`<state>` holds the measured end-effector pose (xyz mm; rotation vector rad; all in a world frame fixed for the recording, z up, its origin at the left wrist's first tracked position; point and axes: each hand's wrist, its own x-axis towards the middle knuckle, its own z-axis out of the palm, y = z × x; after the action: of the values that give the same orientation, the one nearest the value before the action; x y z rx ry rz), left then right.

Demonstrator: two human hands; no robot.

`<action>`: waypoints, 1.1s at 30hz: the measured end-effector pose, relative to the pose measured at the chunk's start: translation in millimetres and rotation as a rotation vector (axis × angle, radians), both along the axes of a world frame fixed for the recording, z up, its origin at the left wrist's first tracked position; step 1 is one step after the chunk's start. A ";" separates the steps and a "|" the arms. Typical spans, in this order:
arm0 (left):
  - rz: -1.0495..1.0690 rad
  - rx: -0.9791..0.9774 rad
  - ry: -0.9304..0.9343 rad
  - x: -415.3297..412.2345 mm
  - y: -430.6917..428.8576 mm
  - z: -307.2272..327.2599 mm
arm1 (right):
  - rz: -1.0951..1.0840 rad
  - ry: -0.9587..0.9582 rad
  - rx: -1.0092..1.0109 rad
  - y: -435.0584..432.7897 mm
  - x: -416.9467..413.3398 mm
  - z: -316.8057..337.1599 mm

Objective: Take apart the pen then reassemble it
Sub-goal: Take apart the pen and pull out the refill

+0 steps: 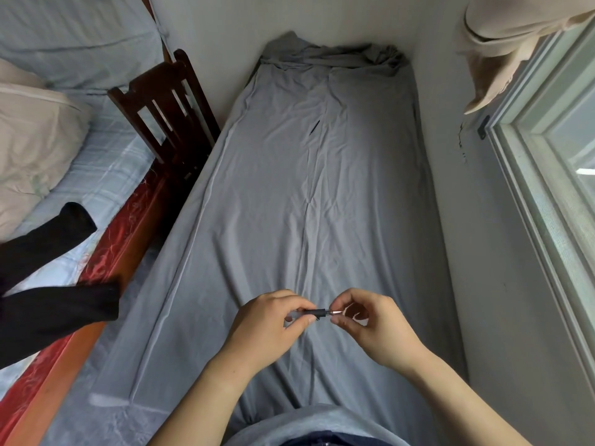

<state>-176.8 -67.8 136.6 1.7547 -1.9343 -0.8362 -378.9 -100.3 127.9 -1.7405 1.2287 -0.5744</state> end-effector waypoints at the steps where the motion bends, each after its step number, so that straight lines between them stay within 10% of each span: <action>1: 0.003 -0.001 0.006 0.1 0.3 0.1 | 0.012 -0.009 0.001 0.6 -0.3 1.1; 23: 0.176 0.039 0.078 17.8 13.8 -21.2 | -0.093 0.011 0.044 -10.2 -6.7 -20.2; 33: 0.308 0.185 0.033 38.5 50.6 -45.0 | 0.030 0.367 0.109 -46.5 31.6 -119.4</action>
<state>-138.3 -17.2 91.6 2.0637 -1.5510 -0.9470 -347.2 -146.8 8.5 -1.8182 1.4517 -0.1676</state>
